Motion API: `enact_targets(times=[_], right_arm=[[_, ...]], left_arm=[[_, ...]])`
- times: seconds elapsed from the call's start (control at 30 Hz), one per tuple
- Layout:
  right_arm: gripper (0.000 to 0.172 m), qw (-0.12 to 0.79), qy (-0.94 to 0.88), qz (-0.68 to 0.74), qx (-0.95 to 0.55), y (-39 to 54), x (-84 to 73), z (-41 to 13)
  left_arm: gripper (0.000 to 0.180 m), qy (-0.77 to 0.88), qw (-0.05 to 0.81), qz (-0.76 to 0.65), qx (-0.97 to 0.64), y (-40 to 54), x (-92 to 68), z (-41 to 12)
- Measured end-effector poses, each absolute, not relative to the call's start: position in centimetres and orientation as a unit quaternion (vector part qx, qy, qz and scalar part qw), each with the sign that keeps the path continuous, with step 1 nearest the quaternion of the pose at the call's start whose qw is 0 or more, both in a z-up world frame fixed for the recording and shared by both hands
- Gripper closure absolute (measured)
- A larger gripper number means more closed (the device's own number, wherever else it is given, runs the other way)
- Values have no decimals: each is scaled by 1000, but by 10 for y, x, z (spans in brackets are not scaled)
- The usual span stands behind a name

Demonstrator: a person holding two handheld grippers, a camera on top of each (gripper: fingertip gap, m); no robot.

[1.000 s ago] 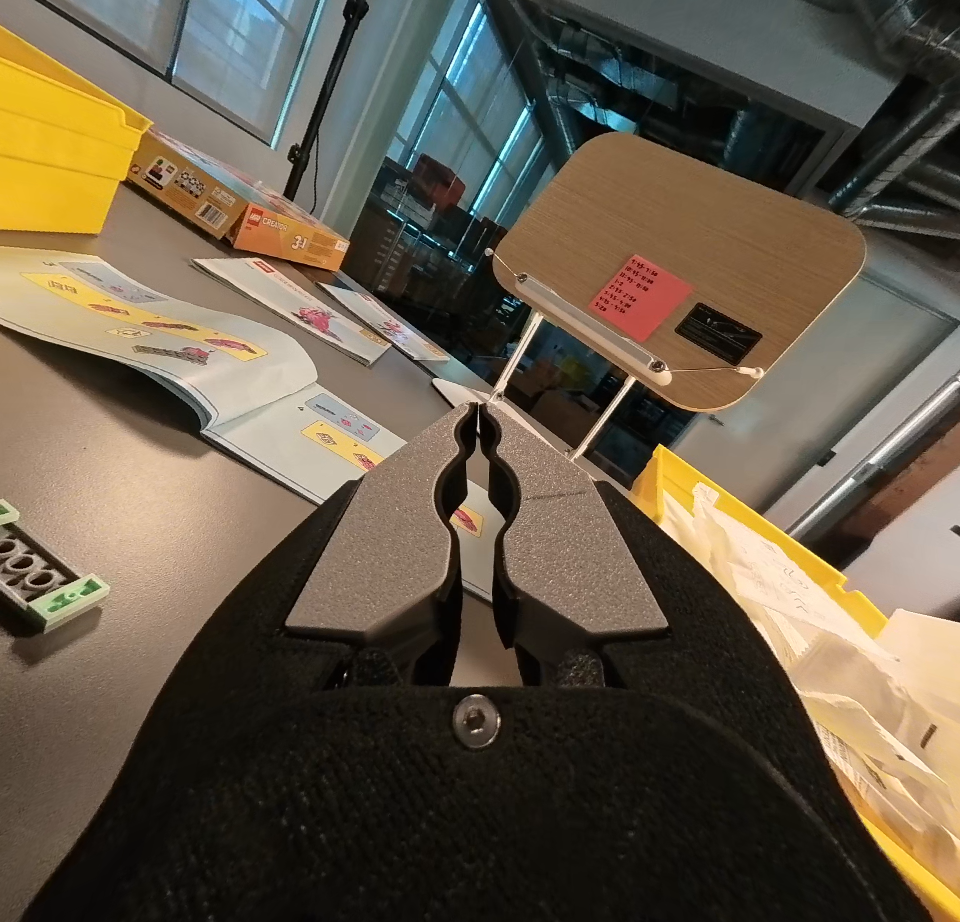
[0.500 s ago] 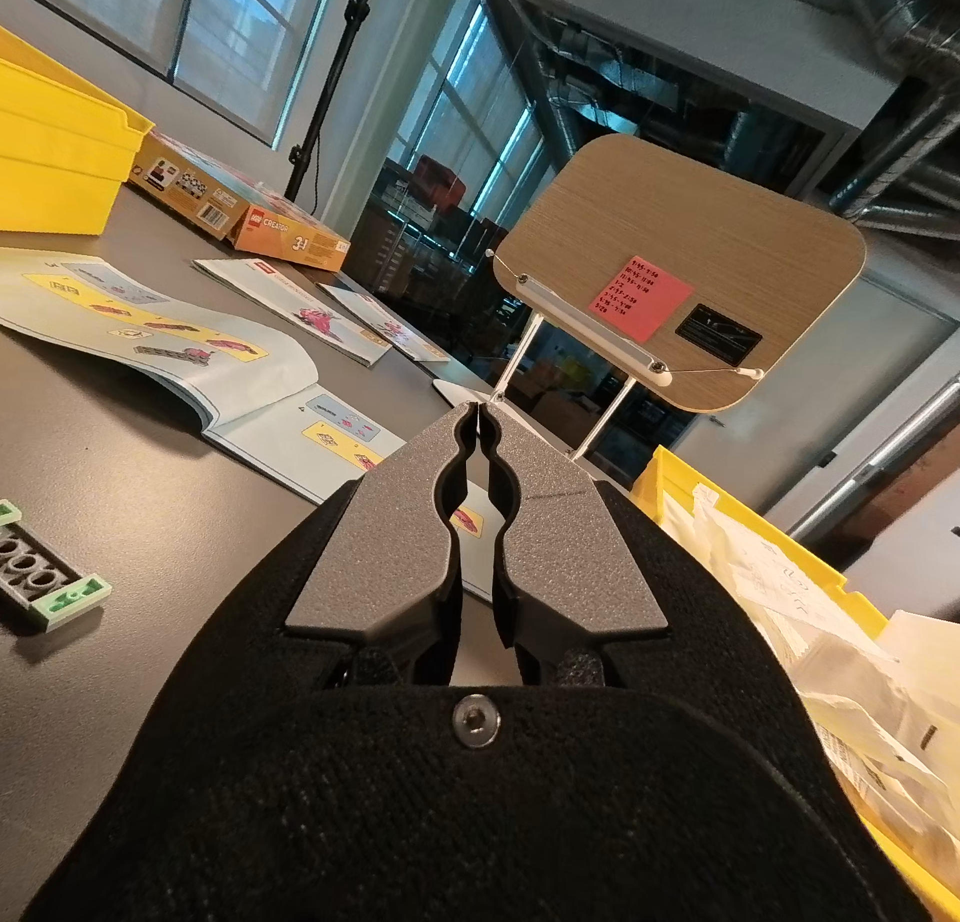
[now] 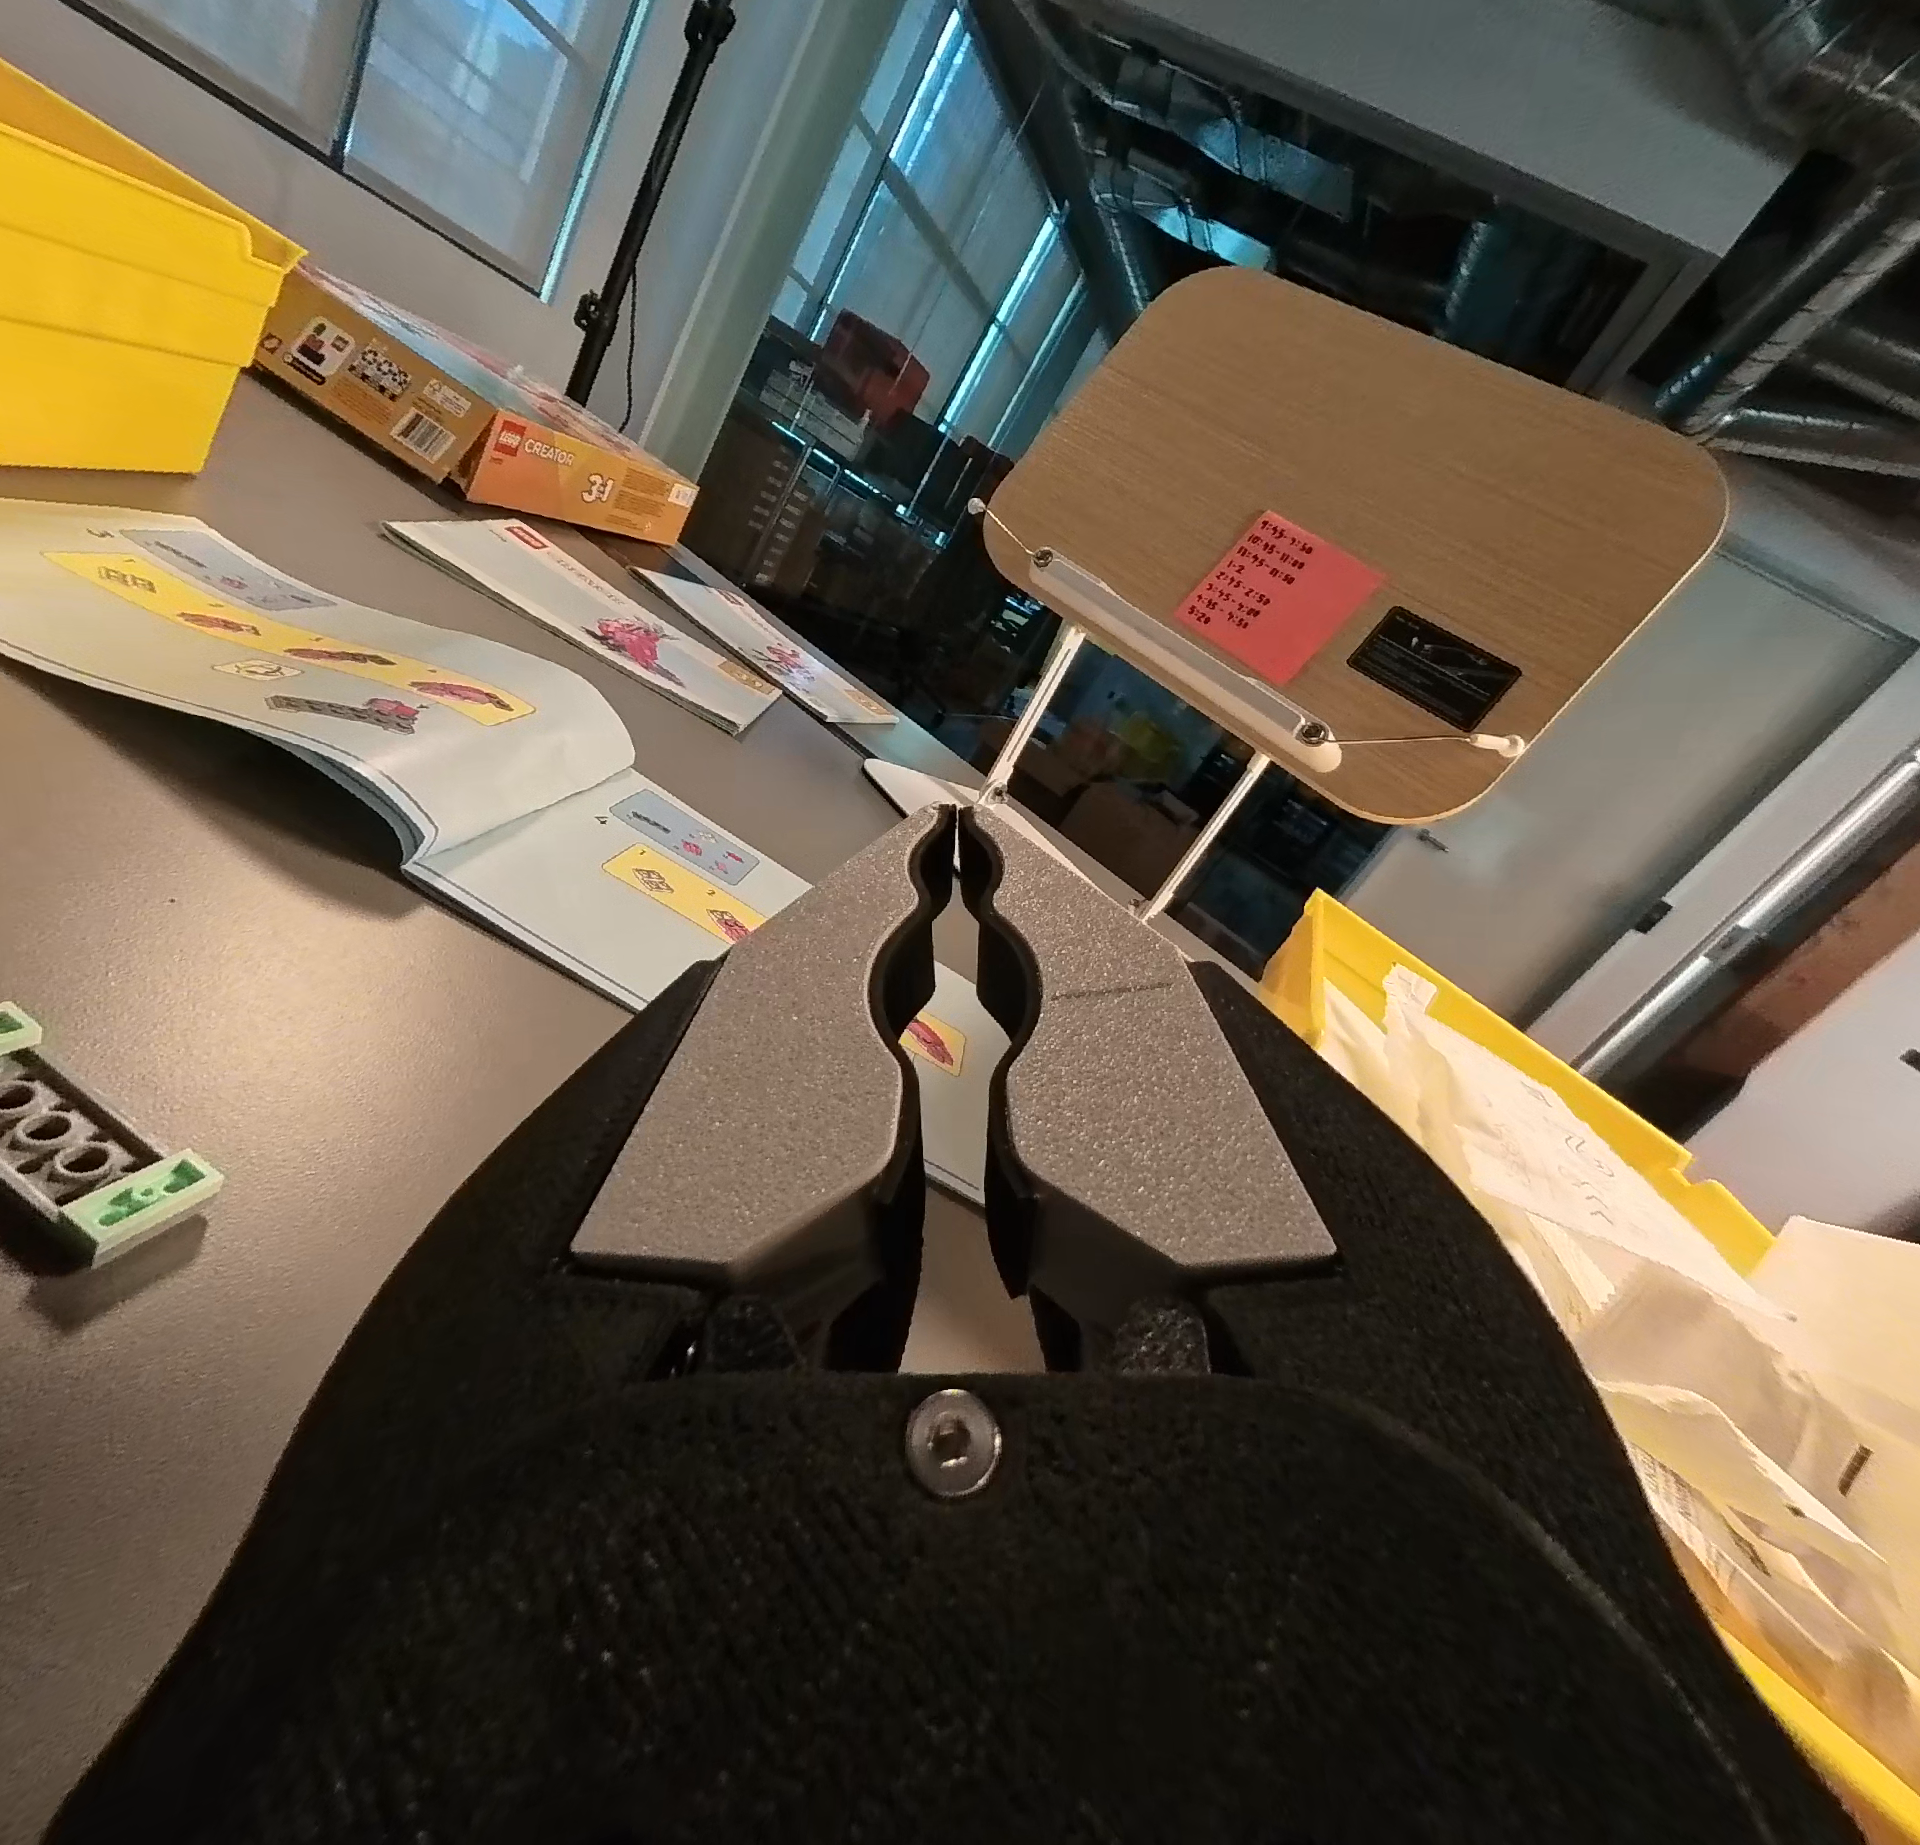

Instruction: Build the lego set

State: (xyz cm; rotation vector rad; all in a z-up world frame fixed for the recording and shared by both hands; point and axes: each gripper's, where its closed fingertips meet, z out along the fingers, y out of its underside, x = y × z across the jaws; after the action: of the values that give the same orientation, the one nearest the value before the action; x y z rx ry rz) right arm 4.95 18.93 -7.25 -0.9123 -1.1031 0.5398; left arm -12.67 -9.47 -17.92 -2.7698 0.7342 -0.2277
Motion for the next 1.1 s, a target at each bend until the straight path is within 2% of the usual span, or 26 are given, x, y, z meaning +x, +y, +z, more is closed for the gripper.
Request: enact_targets(times=[0.2,0.33,0.6,0.73,0.8,0.93,1.1], right_arm=[[172,723,-499,247,-410,187,50,-71],[172,725,-495,248,-408,187,51,-69],[172,715,-516,283,-378,172,36,-72],[172,713,-547,291,-328,161,14,-72],[172,711,-557,294,-313,160,2,-73],[172,707,-550,318,-310,164,-5,-69],[172,693,-517,370,-341,168,16,-61]], left_arm=[[162,264,134,-71,-952,-92,-125,-183],[163,246,165,9,-955,-85,-143,-171],[164,63,344,207,-914,-79,-152,-62],[164,54,467,56,-881,-49,-58,-40],[164,77,466,-28,-881,-31,-10,-56],[164,130,400,-143,-896,-3,71,-111],[164,205,305,-91,-926,10,106,-172]])
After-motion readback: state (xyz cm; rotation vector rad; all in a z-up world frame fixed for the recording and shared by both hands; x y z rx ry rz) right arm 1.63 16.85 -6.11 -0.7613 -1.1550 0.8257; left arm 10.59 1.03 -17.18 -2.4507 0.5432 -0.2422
